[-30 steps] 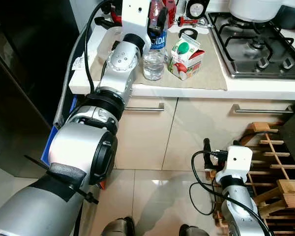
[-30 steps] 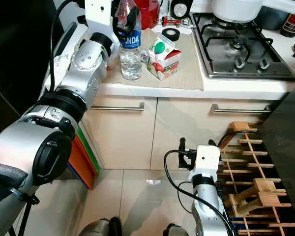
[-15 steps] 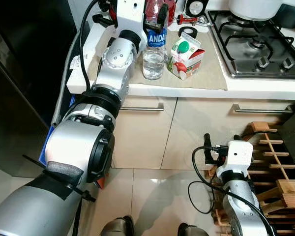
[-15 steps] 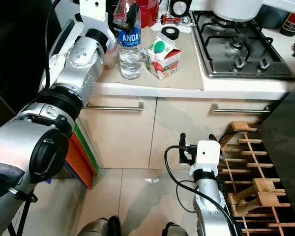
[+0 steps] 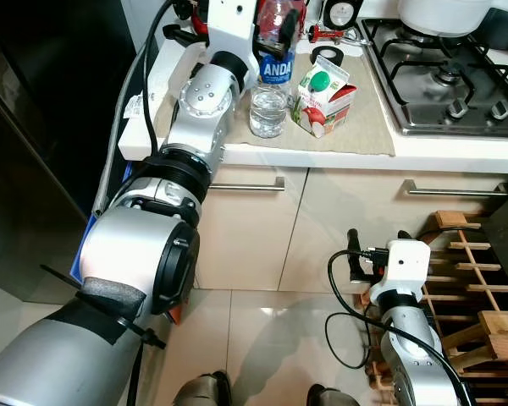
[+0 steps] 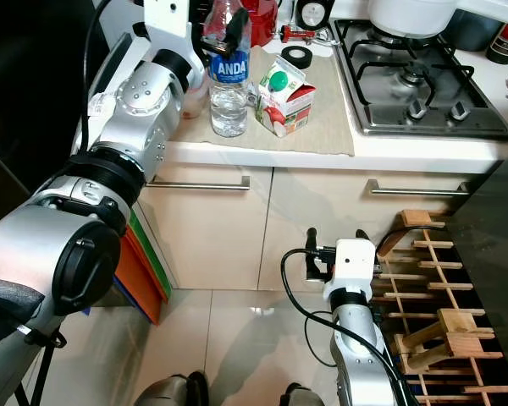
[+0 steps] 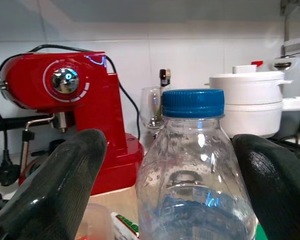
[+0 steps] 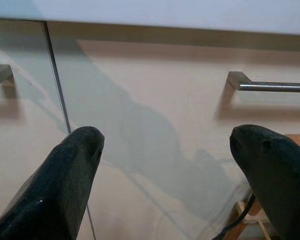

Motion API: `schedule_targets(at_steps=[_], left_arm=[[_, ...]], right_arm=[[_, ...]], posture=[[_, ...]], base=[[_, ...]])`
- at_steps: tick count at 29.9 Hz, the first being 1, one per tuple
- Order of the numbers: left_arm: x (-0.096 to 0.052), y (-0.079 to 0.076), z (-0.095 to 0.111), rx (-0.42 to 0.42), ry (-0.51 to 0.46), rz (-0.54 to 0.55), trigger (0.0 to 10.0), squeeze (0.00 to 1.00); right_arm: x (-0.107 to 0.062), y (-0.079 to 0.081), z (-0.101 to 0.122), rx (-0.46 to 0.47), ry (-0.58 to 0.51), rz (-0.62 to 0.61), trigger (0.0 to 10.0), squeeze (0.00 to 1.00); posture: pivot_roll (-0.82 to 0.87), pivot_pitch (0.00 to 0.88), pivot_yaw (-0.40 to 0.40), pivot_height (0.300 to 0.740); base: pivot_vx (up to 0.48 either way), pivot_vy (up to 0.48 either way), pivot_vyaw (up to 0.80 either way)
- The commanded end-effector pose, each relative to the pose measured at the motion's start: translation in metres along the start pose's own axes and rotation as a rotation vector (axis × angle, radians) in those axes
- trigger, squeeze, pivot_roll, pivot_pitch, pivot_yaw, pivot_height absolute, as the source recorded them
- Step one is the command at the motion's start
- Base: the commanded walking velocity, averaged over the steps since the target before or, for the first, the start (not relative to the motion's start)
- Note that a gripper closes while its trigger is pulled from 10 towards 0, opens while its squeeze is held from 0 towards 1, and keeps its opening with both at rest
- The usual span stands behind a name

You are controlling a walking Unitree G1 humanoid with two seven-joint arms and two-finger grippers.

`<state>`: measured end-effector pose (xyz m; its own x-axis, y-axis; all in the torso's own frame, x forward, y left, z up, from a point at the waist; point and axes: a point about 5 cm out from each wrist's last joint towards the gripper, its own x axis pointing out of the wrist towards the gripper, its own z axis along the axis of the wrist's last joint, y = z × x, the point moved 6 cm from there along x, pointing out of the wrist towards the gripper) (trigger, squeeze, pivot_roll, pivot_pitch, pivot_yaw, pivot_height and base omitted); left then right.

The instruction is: Restocking fridge

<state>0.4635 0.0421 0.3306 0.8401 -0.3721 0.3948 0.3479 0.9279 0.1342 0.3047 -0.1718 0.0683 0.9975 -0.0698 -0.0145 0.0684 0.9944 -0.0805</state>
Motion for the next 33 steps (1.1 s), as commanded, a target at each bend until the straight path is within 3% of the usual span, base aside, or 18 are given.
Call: schedule_targets(at_steps=[1, 10, 23, 26, 29, 30, 31, 33], left_arm=[[0.005, 0.001, 0.02, -0.05, -0.064, 0.001, 10.0, 0.0], [0.004, 0.006, 0.031, -0.026, -0.113, 0.009, 10.0, 0.0], [0.002, 0.012, 0.071, -0.047, -0.251, -0.017, 10.0, 0.0], [-0.008, 0.022, 0.065, -0.005, -0.231, -0.021, 10.0, 0.0], [-0.029, 0.03, 0.055, 0.048, -0.209, -0.034, 10.0, 0.0], [-0.042, 0.03, 0.055, 0.086, -0.214, -0.052, 10.0, 0.0], [-0.042, 0.03, 0.055, 0.086, -0.214, -0.052, 10.0, 0.0], [-0.063, 0.022, 0.052, 0.085, -0.196, -0.101, 10.0, 0.0]], right_arm=[[0.0, 0.001, -0.006, 0.003, 0.017, 0.005, 10.0, 0.0], [0.004, 0.005, -0.007, 0.005, 0.017, 0.021, 10.0, 0.0], [0.008, 0.01, -0.01, 0.003, 0.017, 0.038, 10.0, 0.0], [0.009, 0.01, -0.009, 0.005, 0.012, 0.037, 10.0, 0.0], [0.012, 0.006, -0.006, 0.007, 0.002, 0.028, 10.0, 0.0], [0.014, 0.004, -0.006, 0.004, -0.001, 0.025, 10.0, 0.0], [0.014, 0.004, -0.006, 0.004, -0.001, 0.025, 10.0, 0.0], [0.017, 0.0, -0.006, 0.0, -0.003, 0.022, 10.0, 0.0]], posture=[[-0.01, 0.062, 0.024, 0.74], [0.0, 0.029, 0.019, 0.74], [0.01, 0.015, 0.012, 0.74], [0.03, 0.014, 0.013, 0.74], [0.05, 0.008, 0.008, 0.74], [0.05, 0.009, 0.005, 0.74], [0.05, 0.009, 0.005, 0.74], [0.08, 0.006, -0.008, 0.74]], base=[[0.0, 0.0, 0.0], [0.0, 0.0, 0.0], [0.0, 0.0, 0.0], [0.0, 0.0, 0.0], [0.0, 0.0, 0.0], [0.0, 0.0, 0.0], [0.0, 0.0, 0.0], [0.0, 0.0, 0.0]])
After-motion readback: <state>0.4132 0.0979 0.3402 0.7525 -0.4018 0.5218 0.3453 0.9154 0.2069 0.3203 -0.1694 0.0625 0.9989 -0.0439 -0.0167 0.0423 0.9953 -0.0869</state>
